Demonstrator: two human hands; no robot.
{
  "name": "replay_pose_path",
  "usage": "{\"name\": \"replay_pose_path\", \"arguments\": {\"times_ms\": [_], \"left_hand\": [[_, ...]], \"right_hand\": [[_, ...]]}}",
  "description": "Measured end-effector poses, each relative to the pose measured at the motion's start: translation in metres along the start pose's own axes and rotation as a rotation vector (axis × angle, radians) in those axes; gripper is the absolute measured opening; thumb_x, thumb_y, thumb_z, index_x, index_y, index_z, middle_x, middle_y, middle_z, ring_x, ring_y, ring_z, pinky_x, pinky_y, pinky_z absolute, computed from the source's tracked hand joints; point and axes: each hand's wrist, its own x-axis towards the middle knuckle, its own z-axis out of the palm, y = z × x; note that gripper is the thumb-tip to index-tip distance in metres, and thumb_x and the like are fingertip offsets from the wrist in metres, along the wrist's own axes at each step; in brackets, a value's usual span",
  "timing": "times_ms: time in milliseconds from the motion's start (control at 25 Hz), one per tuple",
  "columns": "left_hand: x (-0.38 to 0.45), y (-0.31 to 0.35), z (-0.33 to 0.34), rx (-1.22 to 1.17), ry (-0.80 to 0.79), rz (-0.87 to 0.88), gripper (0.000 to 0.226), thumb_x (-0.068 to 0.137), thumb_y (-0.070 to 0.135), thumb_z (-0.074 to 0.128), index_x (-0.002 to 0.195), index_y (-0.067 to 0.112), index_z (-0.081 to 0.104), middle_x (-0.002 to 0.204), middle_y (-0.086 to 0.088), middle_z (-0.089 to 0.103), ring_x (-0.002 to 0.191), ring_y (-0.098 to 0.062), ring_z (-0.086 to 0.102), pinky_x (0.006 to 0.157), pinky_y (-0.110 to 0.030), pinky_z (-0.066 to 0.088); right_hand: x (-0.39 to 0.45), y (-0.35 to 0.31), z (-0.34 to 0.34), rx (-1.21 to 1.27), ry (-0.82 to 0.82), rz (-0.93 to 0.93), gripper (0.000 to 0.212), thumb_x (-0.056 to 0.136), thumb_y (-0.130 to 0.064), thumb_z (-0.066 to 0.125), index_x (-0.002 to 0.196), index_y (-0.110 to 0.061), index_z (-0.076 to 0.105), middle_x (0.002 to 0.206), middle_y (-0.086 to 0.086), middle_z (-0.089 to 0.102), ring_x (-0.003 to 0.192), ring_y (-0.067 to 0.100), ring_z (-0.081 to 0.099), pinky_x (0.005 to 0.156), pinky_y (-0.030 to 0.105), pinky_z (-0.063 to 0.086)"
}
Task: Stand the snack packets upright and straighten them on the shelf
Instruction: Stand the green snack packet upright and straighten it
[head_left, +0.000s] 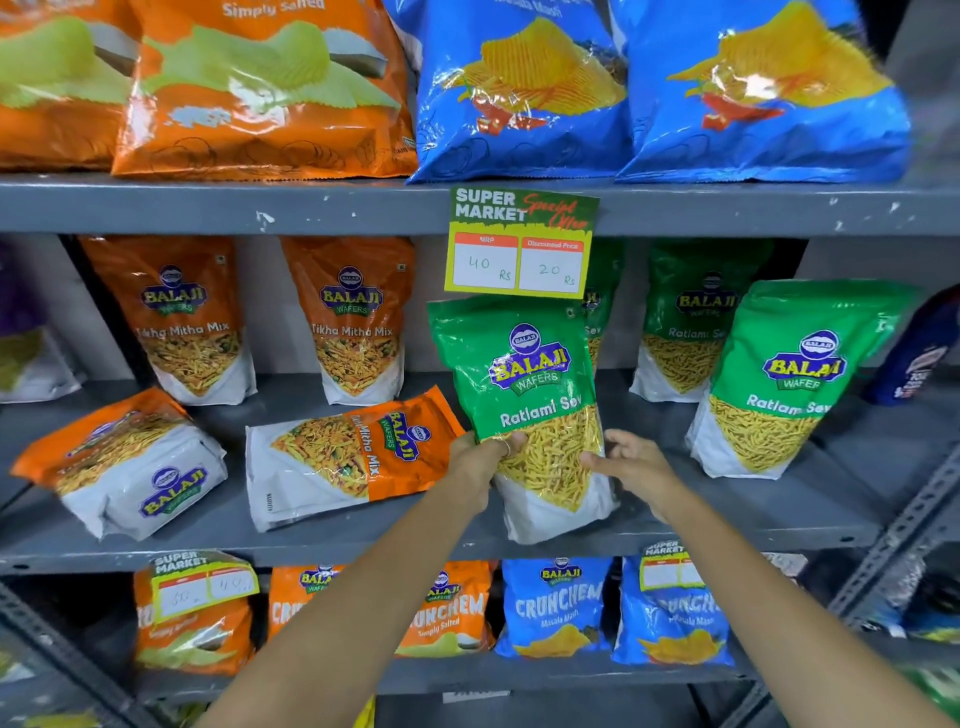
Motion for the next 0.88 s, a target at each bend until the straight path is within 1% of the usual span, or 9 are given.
{"name": "replay_pose_path", "arguments": {"times_ms": [120, 200, 280, 360, 440, 560, 640, 760, 880], "left_hand": [[0.007, 0.004, 0.01, 0.017, -0.051, 0.04, 0.034, 0.076, 0.0, 0.069, 0.109, 0.001, 0.06, 0.11, -0.016, 0.065, 0.096, -0.026, 0.059, 0.088, -0.036, 0.047], [0.016, 0.006, 0.019, 0.068, -0.103, 0.077, 0.038, 0.076, -0.003, 0.068, 0.113, -0.002, 0.058, 0.117, -0.019, 0.064, 0.098, -0.027, 0.06, 0.091, -0.038, 0.048], [0.027, 0.007, 0.028, 0.121, -0.152, 0.098, 0.044, 0.075, -0.005, 0.069, 0.116, -0.003, 0.055, 0.121, -0.021, 0.063, 0.104, -0.03, 0.06, 0.095, -0.042, 0.049], [0.039, 0.01, 0.038, 0.154, -0.192, 0.119, 0.048, 0.073, -0.008, 0.069, 0.118, -0.005, 0.053, 0.123, -0.024, 0.061, 0.105, -0.031, 0.06, 0.097, -0.044, 0.048], [0.048, 0.012, 0.05, 0.17, -0.219, 0.136, 0.047, 0.073, -0.011, 0.068, 0.117, -0.005, 0.052, 0.124, -0.024, 0.06, 0.103, -0.027, 0.058, 0.1, -0.045, 0.047], [0.057, 0.014, 0.064, 0.181, -0.259, 0.151, 0.047, 0.075, -0.012, 0.065, 0.119, -0.003, 0.05, 0.125, -0.021, 0.059, 0.103, -0.024, 0.056, 0.097, -0.039, 0.046], [0.062, 0.013, 0.07, 0.176, -0.292, 0.162, 0.047, 0.076, -0.013, 0.064, 0.12, -0.002, 0.05, 0.125, -0.022, 0.059, 0.102, -0.023, 0.055, 0.091, -0.035, 0.045], [0.067, 0.012, 0.074, 0.182, -0.302, 0.168, 0.046, 0.077, -0.012, 0.063, 0.12, -0.002, 0.05, 0.126, -0.022, 0.058, 0.102, -0.023, 0.056, 0.09, -0.033, 0.045], [0.068, 0.009, 0.075, 0.198, -0.293, 0.17, 0.045, 0.077, -0.011, 0.064, 0.119, -0.001, 0.051, 0.127, -0.022, 0.059, 0.104, -0.026, 0.057, 0.093, -0.036, 0.046]], "right_hand": [[0.006, 0.006, -0.004, 0.023, 0.036, -0.028, 0.027, 0.076, -0.01, 0.07, 0.096, 0.003, 0.06, 0.06, 0.004, 0.041, 0.058, 0.015, 0.038, 0.042, 0.014, 0.03], [0.012, 0.01, -0.007, 0.046, 0.072, -0.036, 0.02, 0.077, -0.003, 0.068, 0.096, 0.001, 0.061, 0.064, 0.005, 0.055, 0.061, 0.013, 0.05, 0.045, 0.007, 0.04], [0.02, 0.014, -0.011, 0.047, 0.119, -0.037, 0.022, 0.079, 0.002, 0.064, 0.1, 0.004, 0.06, 0.07, 0.005, 0.061, 0.065, 0.013, 0.056, 0.049, 0.005, 0.044], [0.031, 0.018, -0.014, 0.028, 0.172, -0.034, 0.022, 0.08, 0.004, 0.062, 0.102, 0.007, 0.057, 0.07, 0.004, 0.06, 0.067, 0.014, 0.055, 0.052, 0.008, 0.046], [0.044, 0.023, -0.017, 0.029, 0.231, -0.013, 0.023, 0.081, 0.005, 0.059, 0.104, 0.006, 0.056, 0.072, 0.002, 0.06, 0.068, 0.012, 0.055, 0.058, 0.016, 0.047], [0.059, 0.03, -0.021, 0.053, 0.288, -0.004, 0.025, 0.083, 0.004, 0.057, 0.107, 0.003, 0.054, 0.082, 0.011, 0.062, 0.079, 0.022, 0.057, 0.071, 0.03, 0.044], [0.065, 0.035, -0.023, 0.07, 0.31, -0.001, 0.025, 0.084, 0.004, 0.056, 0.109, 0.002, 0.053, 0.09, 0.014, 0.061, 0.082, 0.022, 0.056, 0.074, 0.029, 0.042], [0.07, 0.042, -0.023, 0.091, 0.33, -0.011, 0.024, 0.085, 0.002, 0.055, 0.109, 0.001, 0.053, 0.086, 0.01, 0.061, 0.076, 0.014, 0.055, 0.068, 0.025, 0.044], [0.072, 0.048, -0.022, 0.078, 0.354, 0.011, 0.018, 0.083, -0.003, 0.058, 0.1, -0.01, 0.055, 0.079, 0.004, 0.063, 0.084, 0.024, 0.058, 0.077, 0.033, 0.045]]}}
